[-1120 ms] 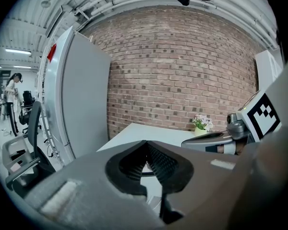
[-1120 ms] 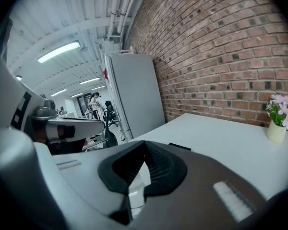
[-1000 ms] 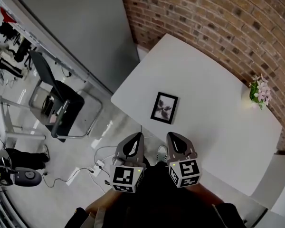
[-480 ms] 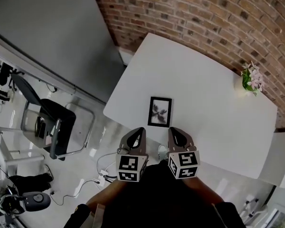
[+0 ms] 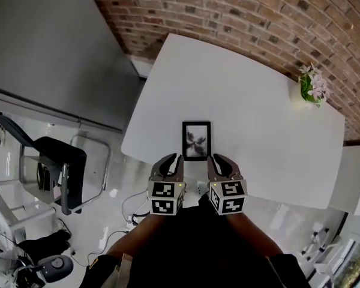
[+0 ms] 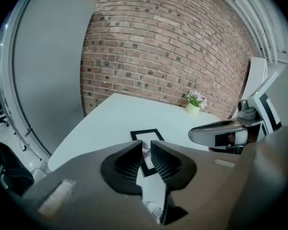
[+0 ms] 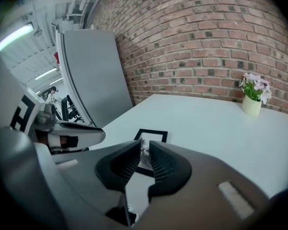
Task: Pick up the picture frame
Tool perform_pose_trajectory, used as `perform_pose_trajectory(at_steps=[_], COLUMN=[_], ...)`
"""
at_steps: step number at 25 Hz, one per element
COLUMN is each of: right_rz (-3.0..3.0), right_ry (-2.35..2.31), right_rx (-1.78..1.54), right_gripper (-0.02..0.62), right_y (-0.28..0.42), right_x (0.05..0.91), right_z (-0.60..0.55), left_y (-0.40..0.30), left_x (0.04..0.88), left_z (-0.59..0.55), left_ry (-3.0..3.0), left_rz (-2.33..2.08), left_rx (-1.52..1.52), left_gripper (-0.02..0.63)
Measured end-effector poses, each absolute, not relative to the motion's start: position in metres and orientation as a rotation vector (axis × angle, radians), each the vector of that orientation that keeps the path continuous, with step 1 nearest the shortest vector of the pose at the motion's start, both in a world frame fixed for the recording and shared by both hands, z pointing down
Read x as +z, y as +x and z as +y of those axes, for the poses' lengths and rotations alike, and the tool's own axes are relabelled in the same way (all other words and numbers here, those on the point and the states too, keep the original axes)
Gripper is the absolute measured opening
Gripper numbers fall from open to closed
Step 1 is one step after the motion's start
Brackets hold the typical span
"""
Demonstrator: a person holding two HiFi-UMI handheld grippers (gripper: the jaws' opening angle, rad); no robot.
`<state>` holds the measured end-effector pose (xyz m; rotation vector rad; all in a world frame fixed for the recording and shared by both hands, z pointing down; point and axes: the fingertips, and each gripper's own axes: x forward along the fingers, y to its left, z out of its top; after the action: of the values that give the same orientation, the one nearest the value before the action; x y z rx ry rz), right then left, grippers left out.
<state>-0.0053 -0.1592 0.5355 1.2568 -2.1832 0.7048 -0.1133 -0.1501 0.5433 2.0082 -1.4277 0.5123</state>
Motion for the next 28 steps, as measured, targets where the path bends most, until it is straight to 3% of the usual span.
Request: perform_pose_trajectory(at_steps=[7,28], right_rz=[-2.098,-1.971], right_ry=[1.253,1.198], right_rx=[0.805,0.997], right_gripper=[0.066,0.104], right_y=[0.0,0.008], right_x=[0.572,0.637], right_z=[-0.168,-0.182], left_y=[-0.109,-0.1], left_x=[0.578,0.632], left_z=[-0.167,-0.178], left_ry=[1.954,1.842], left_rz=[-1.357,-1.288], left_rx=[0.518,0.582], left_gripper=[0.087,0.107])
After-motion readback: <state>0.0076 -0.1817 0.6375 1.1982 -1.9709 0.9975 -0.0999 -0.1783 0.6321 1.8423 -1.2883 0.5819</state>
